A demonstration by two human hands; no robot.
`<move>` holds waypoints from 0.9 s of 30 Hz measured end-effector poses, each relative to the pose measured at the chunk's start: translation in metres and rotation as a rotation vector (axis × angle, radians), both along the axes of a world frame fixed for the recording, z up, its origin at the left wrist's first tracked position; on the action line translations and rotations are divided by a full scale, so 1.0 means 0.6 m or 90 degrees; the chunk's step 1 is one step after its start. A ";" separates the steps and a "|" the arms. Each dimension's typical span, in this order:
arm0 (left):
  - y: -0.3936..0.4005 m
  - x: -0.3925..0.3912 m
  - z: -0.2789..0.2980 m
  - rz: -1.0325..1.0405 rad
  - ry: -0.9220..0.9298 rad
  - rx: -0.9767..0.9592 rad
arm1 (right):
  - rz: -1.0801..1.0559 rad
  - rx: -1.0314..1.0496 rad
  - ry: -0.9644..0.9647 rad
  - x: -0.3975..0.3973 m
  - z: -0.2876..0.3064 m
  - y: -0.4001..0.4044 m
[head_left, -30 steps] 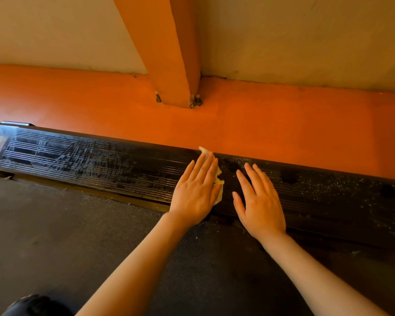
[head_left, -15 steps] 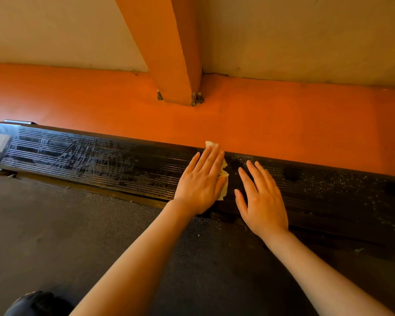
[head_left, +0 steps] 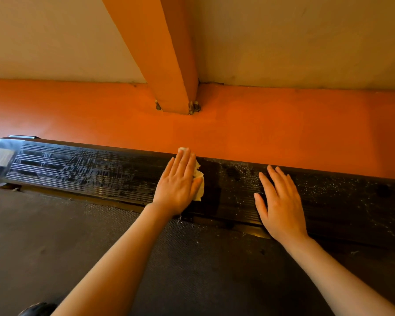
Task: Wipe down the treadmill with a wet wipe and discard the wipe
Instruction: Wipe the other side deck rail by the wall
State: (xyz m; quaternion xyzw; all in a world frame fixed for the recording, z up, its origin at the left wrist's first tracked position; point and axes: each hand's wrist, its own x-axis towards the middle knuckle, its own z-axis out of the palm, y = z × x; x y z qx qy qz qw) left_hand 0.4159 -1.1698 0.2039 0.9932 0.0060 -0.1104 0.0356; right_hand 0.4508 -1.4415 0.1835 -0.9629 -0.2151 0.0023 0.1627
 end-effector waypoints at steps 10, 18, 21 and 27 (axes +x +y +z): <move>-0.034 0.069 0.006 -0.208 0.005 -0.021 | 0.002 -0.001 -0.008 -0.003 -0.002 -0.001; 0.062 0.042 0.014 -0.149 0.015 0.012 | 0.000 0.006 -0.014 -0.002 -0.005 0.000; 0.025 0.048 0.012 -0.152 0.004 0.000 | -0.002 0.004 -0.014 -0.003 -0.005 0.001; -0.041 0.068 -0.001 -0.260 -0.036 -0.006 | 0.001 -0.002 -0.012 -0.002 -0.004 0.000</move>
